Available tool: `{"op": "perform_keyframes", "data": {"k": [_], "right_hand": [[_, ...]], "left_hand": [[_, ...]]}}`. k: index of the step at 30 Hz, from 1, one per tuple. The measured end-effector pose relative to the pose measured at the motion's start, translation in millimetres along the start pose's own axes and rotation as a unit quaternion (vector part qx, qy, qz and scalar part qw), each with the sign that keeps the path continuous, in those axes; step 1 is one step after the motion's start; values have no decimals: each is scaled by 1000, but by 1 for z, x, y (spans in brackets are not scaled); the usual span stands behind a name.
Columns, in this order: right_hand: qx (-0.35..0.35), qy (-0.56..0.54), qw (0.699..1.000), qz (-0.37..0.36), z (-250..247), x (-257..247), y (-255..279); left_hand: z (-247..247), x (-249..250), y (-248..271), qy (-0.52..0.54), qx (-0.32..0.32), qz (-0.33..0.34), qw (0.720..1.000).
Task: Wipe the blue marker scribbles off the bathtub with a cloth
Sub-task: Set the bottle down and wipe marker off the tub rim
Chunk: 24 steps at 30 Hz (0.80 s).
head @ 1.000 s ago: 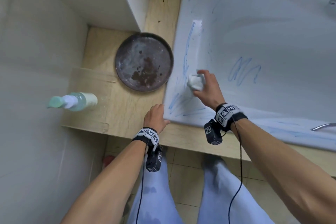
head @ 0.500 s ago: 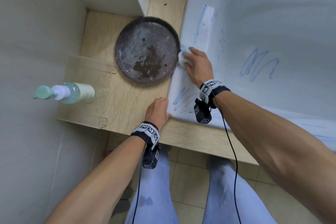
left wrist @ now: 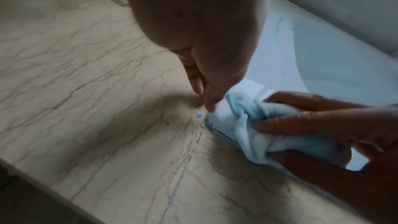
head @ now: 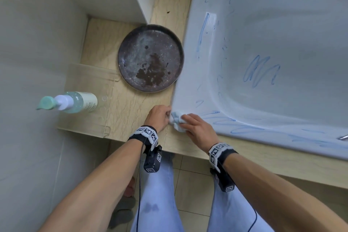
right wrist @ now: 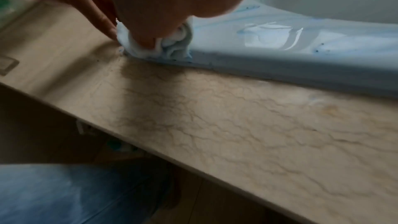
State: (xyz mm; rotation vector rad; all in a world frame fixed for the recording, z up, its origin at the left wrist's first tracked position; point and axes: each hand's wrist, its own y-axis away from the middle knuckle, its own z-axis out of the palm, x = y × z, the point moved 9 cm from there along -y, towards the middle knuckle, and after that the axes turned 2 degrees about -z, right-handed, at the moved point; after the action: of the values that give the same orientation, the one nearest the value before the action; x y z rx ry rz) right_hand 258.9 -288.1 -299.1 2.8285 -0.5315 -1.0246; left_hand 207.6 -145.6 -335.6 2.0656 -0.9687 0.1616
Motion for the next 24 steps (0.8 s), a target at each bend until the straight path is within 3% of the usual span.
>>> {"op": "perform_keyframes", "data": {"k": [4,6,9,13,17,21,24], "right_hand": [[-6,66,993,-93,0,1,-12],[20,88,995,-32,-21,21,-37],[126,96,982,103,-86,71,-102],[71,107,985,113,-119,106,-166],[86,65,985,134,-83,94,-116],[52,38,998,16,-27,25,-26],[51,60,996,-48,-15,17,-7]], "left_hand": [[1,-5,-6,-8,-1,-3,1000],[2,-5,-10,-19,-1,-1,1000],[6,-13,-14,-36,2,-16,999],[6,-8,-18,-43,-12,-40,998],[-5,10,-16,-55,-13,-52,997],[-11,32,-12,-60,34,-25,997],[-8,37,-10,-74,44,-20,996]]}}
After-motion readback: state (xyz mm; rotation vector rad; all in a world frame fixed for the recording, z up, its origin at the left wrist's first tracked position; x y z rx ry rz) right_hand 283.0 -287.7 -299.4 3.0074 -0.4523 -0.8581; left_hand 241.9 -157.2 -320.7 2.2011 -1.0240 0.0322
